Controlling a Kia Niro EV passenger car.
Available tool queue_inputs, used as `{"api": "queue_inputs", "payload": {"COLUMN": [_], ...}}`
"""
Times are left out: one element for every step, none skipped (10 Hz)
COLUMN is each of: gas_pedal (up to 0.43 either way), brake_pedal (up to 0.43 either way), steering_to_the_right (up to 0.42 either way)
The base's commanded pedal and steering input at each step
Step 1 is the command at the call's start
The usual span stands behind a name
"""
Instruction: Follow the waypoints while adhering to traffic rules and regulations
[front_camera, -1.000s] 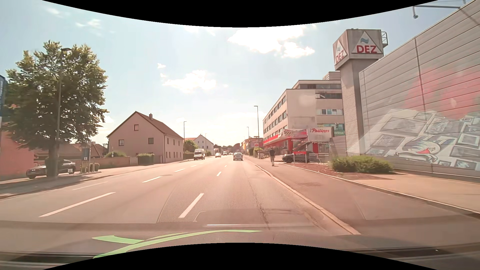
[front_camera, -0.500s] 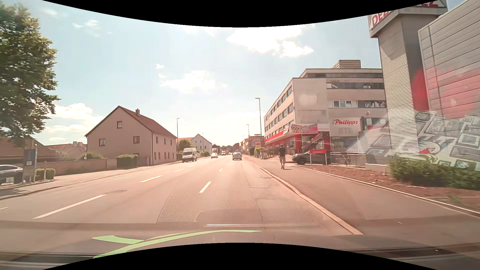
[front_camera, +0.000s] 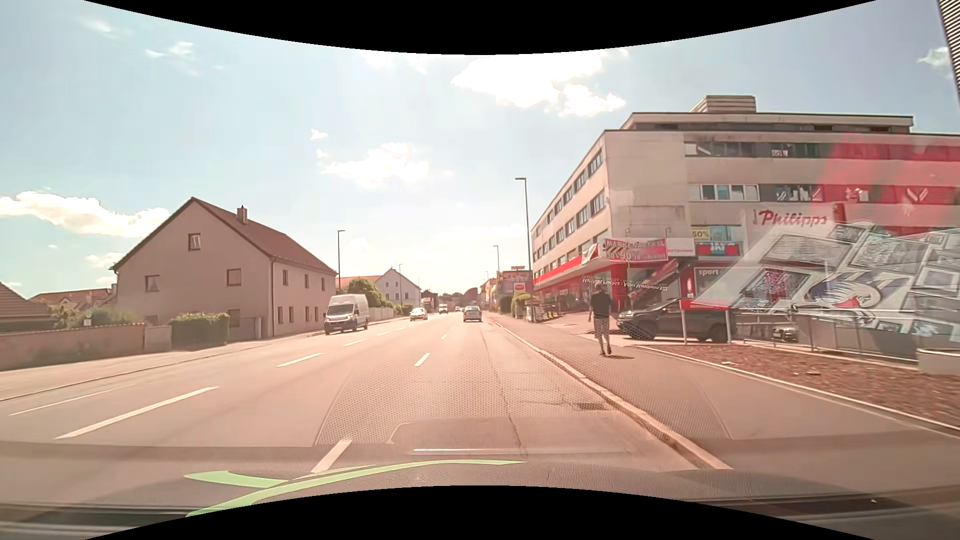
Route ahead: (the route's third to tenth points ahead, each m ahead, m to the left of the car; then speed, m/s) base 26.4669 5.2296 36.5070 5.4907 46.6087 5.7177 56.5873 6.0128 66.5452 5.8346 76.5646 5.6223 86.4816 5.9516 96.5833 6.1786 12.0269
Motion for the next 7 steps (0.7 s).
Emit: {"api": "queue_inputs", "payload": {"gas_pedal": [0.0,0.0,0.0,0.0,0.0,0.0,0.0], "brake_pedal": [0.0,0.0,0.0,0.0,0.0,0.0,0.0], "steering_to_the_right": [-0.003,-0.004,-0.004,-0.004,-0.004,-0.004,-0.004]}}
